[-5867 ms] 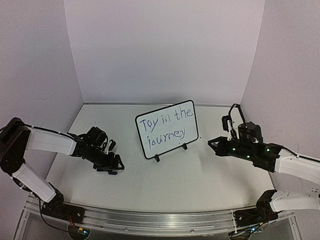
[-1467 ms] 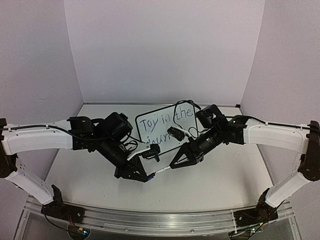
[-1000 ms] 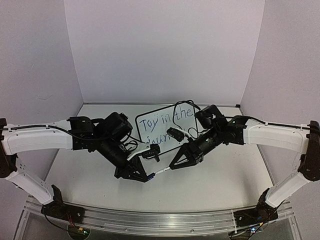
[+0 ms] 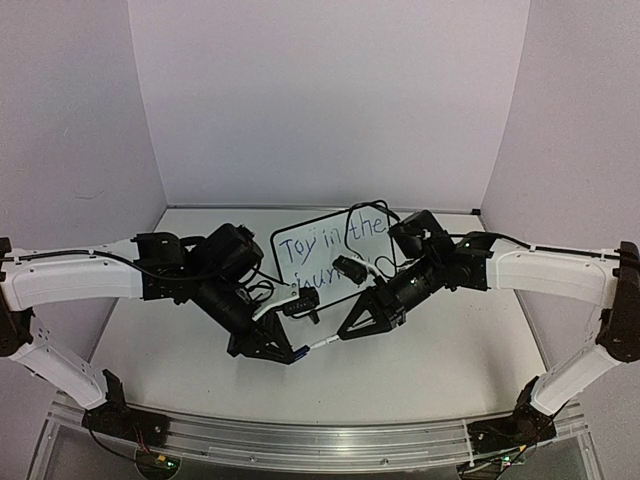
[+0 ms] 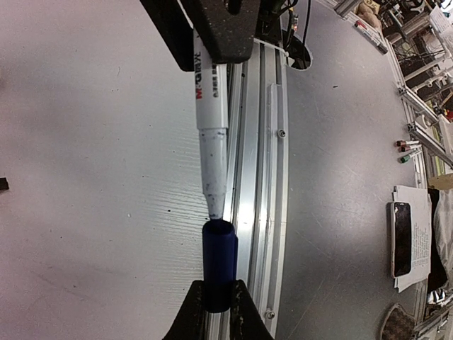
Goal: Write a sentence on the whiteboard
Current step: Insert the whiteboard marker without the cap into the pen cap.
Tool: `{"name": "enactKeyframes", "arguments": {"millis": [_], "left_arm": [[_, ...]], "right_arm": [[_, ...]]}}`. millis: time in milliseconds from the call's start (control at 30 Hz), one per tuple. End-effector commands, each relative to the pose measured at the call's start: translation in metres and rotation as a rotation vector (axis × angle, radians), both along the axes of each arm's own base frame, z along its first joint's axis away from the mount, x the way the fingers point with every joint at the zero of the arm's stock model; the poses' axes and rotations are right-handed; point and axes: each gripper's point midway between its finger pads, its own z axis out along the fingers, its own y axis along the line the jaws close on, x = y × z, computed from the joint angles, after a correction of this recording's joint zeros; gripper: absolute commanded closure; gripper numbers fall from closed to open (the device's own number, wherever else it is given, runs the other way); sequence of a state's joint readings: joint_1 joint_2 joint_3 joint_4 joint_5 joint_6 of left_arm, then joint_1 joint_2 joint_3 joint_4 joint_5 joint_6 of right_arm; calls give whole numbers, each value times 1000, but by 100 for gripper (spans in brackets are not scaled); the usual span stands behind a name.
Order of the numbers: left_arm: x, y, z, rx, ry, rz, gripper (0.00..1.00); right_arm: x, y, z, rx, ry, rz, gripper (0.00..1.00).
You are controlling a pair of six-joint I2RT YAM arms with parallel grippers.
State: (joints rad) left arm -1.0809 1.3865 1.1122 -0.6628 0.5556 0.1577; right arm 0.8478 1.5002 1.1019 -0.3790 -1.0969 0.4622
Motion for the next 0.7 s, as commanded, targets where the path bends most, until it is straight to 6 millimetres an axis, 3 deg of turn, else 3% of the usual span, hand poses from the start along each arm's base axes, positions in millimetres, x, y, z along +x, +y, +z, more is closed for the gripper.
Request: {"name": "enactKeyframes", "arguments": {"millis": [0, 367, 667], "left_arm": [[-4, -2, 15, -45, -20, -23, 100], [1, -19, 13, -18, -62, -33, 100], [7, -32, 20, -37, -75, -36, 100]], "right_arm": [[1, 5, 13, 37, -26, 8, 100], [-1, 19, 7, 43, 12, 66, 100], [-1, 26, -11, 2, 23, 72, 100]]}}
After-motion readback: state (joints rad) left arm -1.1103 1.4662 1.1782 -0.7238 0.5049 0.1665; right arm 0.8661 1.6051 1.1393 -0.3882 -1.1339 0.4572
